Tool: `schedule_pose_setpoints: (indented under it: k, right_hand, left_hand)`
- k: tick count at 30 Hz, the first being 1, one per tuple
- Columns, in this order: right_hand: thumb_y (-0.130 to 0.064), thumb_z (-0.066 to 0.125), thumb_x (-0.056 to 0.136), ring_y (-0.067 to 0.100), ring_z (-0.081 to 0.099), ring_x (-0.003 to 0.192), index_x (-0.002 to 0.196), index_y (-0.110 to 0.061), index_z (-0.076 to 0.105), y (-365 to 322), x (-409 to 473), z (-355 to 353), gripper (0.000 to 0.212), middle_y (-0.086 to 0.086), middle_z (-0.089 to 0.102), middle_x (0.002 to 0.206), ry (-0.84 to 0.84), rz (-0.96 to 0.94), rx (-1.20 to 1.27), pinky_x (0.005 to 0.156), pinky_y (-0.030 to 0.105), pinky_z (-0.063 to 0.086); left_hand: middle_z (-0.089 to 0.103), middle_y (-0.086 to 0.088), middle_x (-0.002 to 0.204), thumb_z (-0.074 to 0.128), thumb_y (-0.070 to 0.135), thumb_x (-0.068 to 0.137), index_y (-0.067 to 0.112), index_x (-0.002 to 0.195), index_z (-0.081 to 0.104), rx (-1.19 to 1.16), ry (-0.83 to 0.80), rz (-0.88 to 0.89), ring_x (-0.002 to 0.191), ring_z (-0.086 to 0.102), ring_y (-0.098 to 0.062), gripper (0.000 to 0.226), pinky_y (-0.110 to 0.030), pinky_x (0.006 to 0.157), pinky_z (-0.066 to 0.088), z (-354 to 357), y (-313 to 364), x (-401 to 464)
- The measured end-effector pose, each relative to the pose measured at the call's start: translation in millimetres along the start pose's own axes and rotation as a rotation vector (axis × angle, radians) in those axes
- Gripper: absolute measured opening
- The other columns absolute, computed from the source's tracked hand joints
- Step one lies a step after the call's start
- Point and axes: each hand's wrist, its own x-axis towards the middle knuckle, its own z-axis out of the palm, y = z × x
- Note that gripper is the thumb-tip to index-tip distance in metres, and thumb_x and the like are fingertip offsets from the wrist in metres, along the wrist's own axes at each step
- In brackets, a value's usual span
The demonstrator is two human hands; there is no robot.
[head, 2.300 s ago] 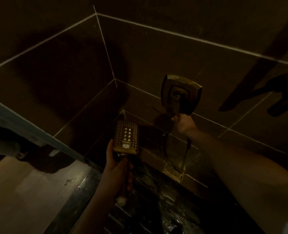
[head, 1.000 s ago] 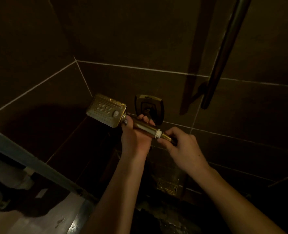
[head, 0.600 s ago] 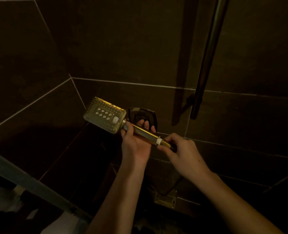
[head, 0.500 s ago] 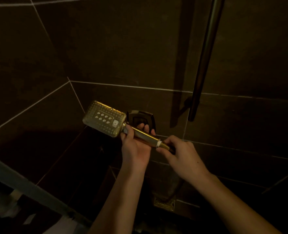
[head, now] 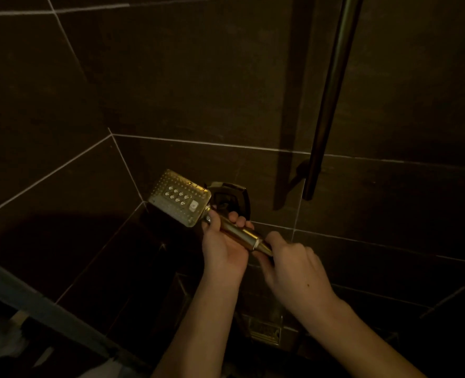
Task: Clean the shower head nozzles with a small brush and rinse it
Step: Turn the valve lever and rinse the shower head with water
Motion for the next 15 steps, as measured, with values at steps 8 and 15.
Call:
schedule_pose_setpoints:
  k: [8, 15]
  right_hand:
    - [-0.038, 0.051, 0.099, -0.002, 0.058, 0.064, 0.107, -0.032, 0.056, 0, 2, 9, 0.011, -0.014, 0.058, 0.077, -0.036, 0.113, 0.267, 0.049, 0.013, 0.037]
    - [-0.041, 0.045, 0.100, 0.003, 0.060, 0.061, 0.104, -0.032, 0.049, -6, -3, 10, 0.010, -0.011, 0.060, 0.077, -0.089, 0.100, 0.255, 0.047, 0.017, 0.039]
  left_hand:
    - [0.052, -0.003, 0.071, 0.044, 0.034, 0.106, 0.023, 0.113, 0.055, -0.052, -0.096, 0.010, 0.060, 0.049, -0.017, 0.018, -0.034, 0.068, 0.042, 5, 6, -5]
    - [0.053, -0.001, 0.071, 0.043, 0.035, 0.106, 0.023, 0.113, 0.055, -0.062, -0.150, 0.000, 0.060, 0.049, -0.015, 0.018, -0.033, 0.069, 0.043, -1, 9, -11]
